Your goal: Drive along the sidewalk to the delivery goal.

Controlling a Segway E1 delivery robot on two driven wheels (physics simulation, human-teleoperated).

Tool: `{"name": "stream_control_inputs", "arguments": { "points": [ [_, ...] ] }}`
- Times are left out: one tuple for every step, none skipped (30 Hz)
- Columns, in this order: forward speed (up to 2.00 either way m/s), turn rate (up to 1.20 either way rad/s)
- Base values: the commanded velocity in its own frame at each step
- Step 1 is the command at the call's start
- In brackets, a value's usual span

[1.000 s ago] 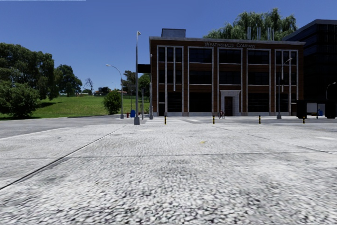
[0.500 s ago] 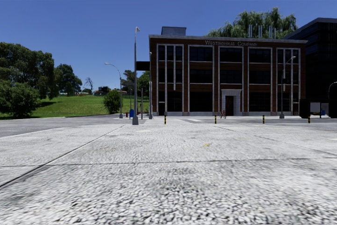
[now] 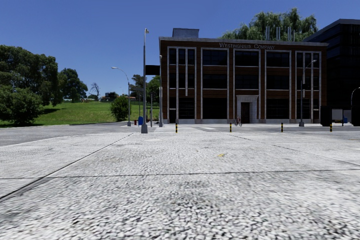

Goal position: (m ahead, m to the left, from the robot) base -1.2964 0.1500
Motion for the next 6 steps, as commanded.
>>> {"name": "stream_control_inputs", "arguments": {
  "points": [
    [0.0,0.0],
    [0.0,0.0],
    [0.0,0.0],
    [0.0,0.0],
    [0.0,0.0],
    [0.0,0.0]
  ]
}}
